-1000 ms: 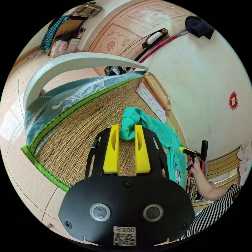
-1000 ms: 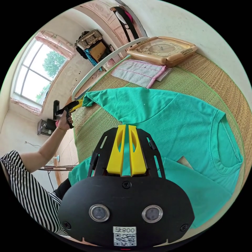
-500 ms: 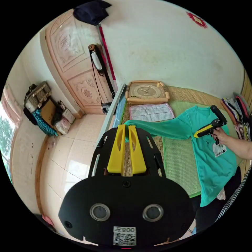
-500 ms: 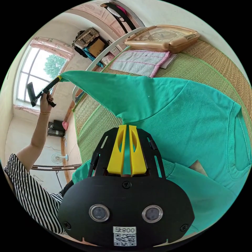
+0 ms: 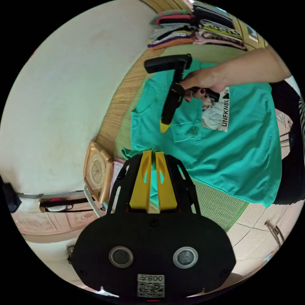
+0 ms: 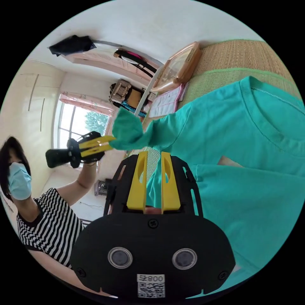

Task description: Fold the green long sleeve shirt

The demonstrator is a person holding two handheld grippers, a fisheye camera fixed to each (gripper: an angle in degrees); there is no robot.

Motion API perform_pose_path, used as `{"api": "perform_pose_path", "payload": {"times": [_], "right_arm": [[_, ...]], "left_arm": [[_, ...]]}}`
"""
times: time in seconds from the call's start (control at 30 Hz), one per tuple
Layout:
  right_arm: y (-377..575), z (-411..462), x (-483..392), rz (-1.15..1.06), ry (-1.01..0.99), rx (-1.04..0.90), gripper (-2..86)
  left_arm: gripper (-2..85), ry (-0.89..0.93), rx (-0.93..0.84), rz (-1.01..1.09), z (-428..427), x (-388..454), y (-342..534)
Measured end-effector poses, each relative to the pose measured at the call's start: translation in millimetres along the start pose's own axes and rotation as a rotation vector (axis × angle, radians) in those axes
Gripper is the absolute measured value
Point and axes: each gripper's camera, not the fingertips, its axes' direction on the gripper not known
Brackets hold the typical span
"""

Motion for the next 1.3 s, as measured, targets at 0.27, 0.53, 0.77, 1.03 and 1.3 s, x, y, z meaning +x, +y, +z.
{"api": "perform_pose_path", "payload": {"times": [0.27, 0.53, 0.77, 1.03, 1.3], "right_arm": [[40.7, -30.6, 57.9, 0.114, -0.13, 0.028, 11.7], [25.7, -40.2, 66.1, 0.103, -0.098, 0.017, 13.2], [9.9, -37.2, 77.0, 0.118, -0.023, -0.047, 5.9], [49.3, -109.9, 78.8, 0.116, -0.064, 0.141, 0.8], [118.2, -163.4, 112.1, 0.268, -0.14, 0.289, 0.5]], "left_arm": [[2.0, -0.121, -0.056, 0.233, 30.7, 136.0, -135.5], [2.3, -0.212, -0.096, 0.351, 37.4, 176.4, -180.0], [2.1, -0.324, -0.087, 0.402, 54.7, 196.6, -168.8], [1.1, -0.282, 0.038, -0.103, 57.7, 146.4, -82.4], [2.4, 0.669, 0.295, -0.971, 166.7, 74.1, 86.2]]}}
